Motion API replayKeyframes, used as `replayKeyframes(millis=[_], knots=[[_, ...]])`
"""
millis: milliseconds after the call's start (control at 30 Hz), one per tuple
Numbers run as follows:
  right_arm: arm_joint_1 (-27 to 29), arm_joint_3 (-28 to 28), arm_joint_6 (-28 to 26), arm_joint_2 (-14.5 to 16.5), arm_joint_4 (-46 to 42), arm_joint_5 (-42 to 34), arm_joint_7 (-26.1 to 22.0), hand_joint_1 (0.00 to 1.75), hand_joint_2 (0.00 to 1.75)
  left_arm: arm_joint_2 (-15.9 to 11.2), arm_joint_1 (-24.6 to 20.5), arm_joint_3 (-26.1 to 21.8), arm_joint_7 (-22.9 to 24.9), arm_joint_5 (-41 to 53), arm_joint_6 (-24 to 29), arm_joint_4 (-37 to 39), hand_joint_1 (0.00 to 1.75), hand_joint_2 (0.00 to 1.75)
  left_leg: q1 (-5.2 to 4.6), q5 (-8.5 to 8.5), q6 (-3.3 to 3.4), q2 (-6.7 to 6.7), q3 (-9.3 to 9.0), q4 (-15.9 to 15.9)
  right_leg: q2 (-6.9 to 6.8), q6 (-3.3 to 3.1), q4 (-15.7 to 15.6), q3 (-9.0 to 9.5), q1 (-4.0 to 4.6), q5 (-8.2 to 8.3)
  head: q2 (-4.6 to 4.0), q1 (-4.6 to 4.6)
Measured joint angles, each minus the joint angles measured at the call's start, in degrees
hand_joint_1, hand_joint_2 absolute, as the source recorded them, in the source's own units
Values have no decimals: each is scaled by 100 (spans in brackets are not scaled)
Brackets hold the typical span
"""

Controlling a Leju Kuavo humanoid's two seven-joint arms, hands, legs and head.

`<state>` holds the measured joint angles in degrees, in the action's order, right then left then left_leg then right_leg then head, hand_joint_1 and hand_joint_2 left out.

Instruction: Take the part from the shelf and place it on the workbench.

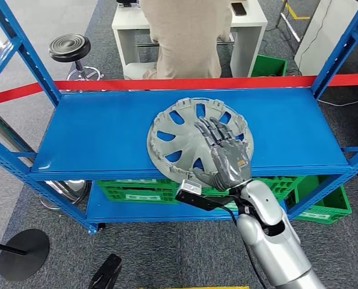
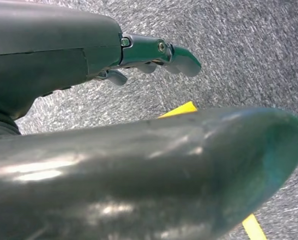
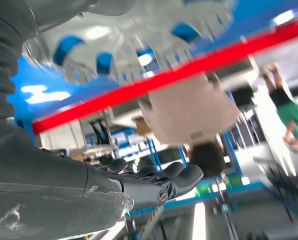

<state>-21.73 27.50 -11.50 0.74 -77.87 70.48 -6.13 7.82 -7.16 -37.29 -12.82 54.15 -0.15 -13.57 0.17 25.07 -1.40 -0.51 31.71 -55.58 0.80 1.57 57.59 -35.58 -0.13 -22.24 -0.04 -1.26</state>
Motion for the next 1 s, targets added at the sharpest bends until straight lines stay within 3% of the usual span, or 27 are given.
replayKeyframes(millis=[467,667,867,1000], knots=[[-801,-1,-201,528,3545,258,127,0,175,84,-160,28,218,367,-129,0,0,0,0,-6,1,0,0,0,-1,-2,1,-2,1,3,0,0],[-1199,-5,-120,734,4523,351,287,0,175,149,-256,56,303,473,-152,0,0,0,0,2,0,5,-26,0,9,-1,-1,19,1,1,0,1],[-1514,-30,350,834,5129,368,343,1,175,157,-286,70,334,546,-188,0,0,0,0,54,11,28,-118,1,40,-5,-8,105,4,-28,0,0],[-1615,-71,511,855,5315,366,340,175,175,157,-289,69,340,552,-188,0,0,0,0,63,20,31,-153,1,43,-16,-10,141,5,-50,0,1]])
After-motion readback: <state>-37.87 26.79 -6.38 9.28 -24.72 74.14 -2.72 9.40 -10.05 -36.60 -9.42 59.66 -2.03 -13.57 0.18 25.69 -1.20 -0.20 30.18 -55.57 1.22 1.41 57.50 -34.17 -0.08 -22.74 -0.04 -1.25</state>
